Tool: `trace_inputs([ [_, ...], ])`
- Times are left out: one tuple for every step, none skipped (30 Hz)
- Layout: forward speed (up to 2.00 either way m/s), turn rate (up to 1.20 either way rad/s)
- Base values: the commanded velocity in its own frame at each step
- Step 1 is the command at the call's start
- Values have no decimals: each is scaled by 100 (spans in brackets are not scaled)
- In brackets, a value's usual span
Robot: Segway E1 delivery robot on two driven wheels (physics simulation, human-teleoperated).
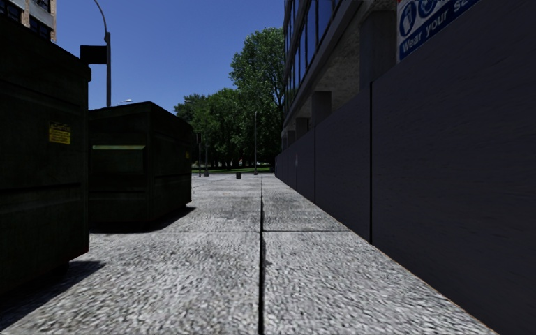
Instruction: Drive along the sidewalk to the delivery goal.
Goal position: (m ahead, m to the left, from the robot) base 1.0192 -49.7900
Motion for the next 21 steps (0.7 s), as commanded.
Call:
trace_inputs([
  [144,0],
  [144,0],
  [144,0],
  [144,0],
  [144,0],
  [144,0],
  [144,0],
  [144,0],
  [144,0],
  [144,0],
  [145,0],
  [148,0],
  [160,0],
  [172,0],
  [179,0],
  [189,0],
  [200,0],
  [200,0],
  [200,0],
  [200,0],
  [200,0],
])
